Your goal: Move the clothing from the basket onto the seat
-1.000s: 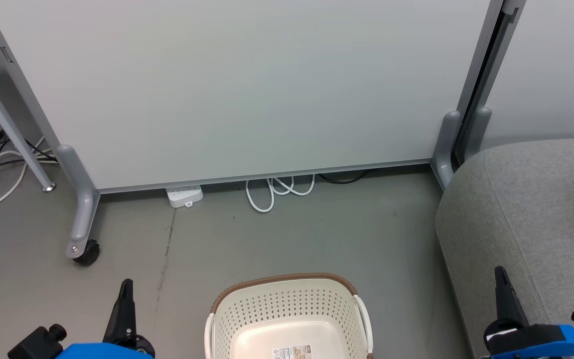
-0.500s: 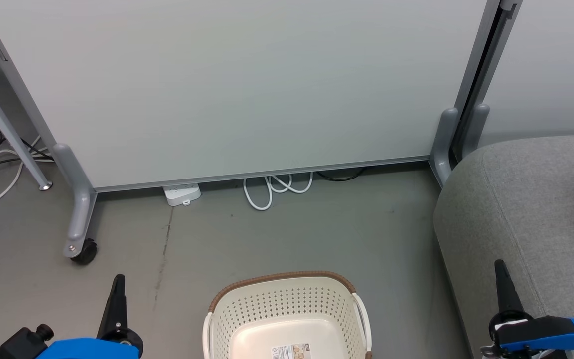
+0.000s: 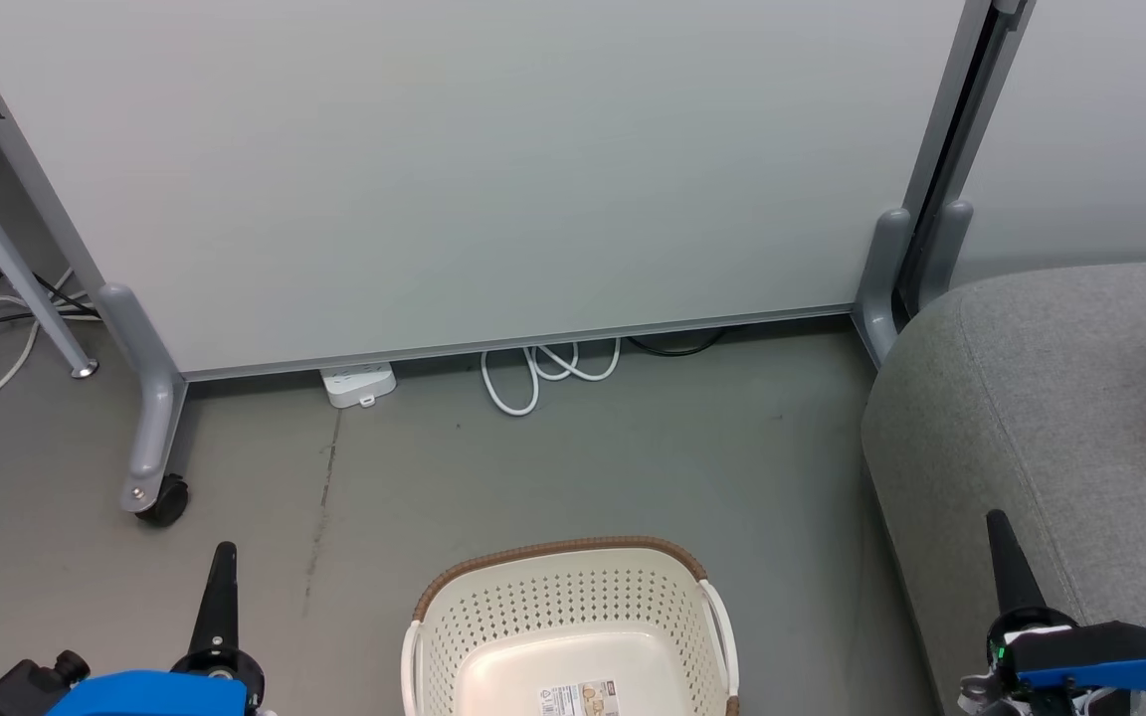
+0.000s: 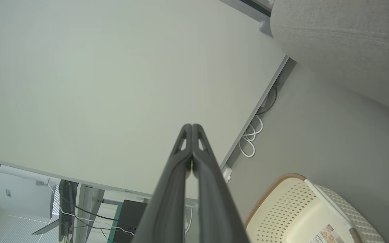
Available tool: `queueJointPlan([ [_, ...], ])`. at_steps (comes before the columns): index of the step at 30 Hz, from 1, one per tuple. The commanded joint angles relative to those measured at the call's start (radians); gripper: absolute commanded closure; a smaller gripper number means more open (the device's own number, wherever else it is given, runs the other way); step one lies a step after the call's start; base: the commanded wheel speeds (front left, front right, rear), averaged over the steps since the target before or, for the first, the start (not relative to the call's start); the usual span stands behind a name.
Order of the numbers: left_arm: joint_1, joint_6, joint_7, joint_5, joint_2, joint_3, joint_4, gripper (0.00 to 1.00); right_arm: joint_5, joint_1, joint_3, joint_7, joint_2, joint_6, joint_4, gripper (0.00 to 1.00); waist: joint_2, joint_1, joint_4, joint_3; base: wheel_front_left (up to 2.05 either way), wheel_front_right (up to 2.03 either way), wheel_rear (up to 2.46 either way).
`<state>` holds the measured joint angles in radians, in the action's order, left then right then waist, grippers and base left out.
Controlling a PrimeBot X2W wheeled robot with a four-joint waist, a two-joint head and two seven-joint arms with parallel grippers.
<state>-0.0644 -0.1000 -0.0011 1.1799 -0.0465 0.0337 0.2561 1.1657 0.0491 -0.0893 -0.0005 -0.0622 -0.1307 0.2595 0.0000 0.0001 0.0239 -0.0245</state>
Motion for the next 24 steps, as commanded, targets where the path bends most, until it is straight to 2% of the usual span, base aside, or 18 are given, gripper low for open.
queueJointPlan([
  [1, -0.027, -0.008, 0.006, 0.015, -0.004, 0.011, -0.011, 1.00, 0.021, 0.026, -0.003, 0.004, 0.002, 0.000, -0.011, 1.00, 0.0000, -0.0001, 0.000, 0.000, 0.00, 0.00, 0.00],
  [24, -0.040, -0.020, 0.062, 0.224, -0.005, 0.048, -0.012, 1.00, 0.233, 0.045, -0.014, 0.062, 0.008, 0.000, -0.014, 1.00, 0.0000, -0.0001, -0.011, 0.012, 0.00, 0.00, 0.00],
])
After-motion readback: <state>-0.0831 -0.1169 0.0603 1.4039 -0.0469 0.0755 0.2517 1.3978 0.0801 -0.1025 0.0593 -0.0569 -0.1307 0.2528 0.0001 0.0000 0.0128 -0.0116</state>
